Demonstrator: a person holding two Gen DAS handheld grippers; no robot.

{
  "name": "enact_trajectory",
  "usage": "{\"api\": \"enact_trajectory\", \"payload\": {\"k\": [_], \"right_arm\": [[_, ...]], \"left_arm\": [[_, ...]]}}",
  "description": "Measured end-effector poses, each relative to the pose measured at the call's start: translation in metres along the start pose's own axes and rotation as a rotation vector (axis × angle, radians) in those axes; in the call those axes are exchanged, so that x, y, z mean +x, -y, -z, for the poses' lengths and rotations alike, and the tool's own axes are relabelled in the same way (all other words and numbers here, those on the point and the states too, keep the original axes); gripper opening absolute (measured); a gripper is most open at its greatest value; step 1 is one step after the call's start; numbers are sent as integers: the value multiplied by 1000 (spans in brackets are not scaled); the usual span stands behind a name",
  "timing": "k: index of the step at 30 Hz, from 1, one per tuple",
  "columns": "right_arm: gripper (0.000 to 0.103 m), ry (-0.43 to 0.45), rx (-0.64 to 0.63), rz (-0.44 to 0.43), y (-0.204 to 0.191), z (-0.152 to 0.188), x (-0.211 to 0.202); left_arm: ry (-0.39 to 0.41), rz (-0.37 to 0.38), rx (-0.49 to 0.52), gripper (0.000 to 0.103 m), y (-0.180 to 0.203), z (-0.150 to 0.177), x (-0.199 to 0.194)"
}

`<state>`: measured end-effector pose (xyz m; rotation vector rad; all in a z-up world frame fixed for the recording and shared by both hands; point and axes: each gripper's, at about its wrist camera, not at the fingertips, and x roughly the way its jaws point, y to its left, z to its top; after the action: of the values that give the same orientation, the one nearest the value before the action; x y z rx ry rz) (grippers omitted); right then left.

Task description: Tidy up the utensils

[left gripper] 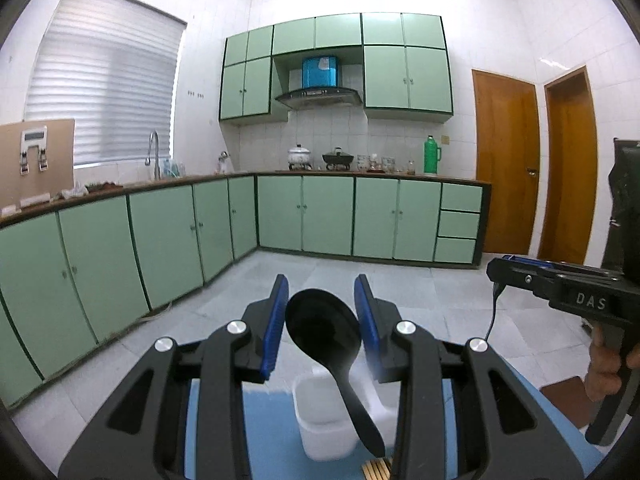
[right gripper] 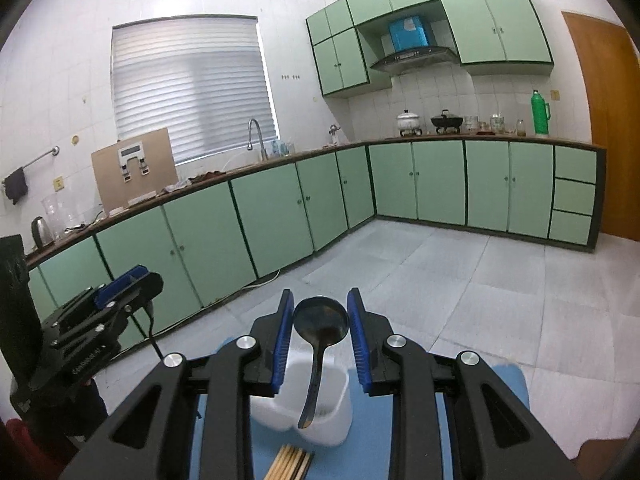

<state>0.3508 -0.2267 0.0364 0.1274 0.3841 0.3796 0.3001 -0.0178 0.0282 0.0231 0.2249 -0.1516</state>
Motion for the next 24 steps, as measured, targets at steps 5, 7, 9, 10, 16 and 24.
{"api": "enact_trajectory", "payload": {"k": [5, 7, 9, 10, 16, 24], "right_arm": [[27, -3, -14, 42, -2, -11, 33], [27, -23, -11, 52, 0, -7, 47], [27, -47, -8, 65, 3, 0, 60], [27, -60, -4, 69, 5, 2, 66], [28, -149, 51, 39, 15, 23, 90], [43, -135, 105, 65, 27, 38, 57]], "left_arm": [[-10, -28, 12, 33, 5, -6, 40], [-30, -44, 21, 33, 7, -1, 57], [-54, -46, 15, 33, 5, 6, 70], [-70, -46, 11, 33, 4, 10, 77], [-165, -35, -7, 38, -4, 31, 103], [-177, -45, -22, 48, -15, 38, 70]]}}
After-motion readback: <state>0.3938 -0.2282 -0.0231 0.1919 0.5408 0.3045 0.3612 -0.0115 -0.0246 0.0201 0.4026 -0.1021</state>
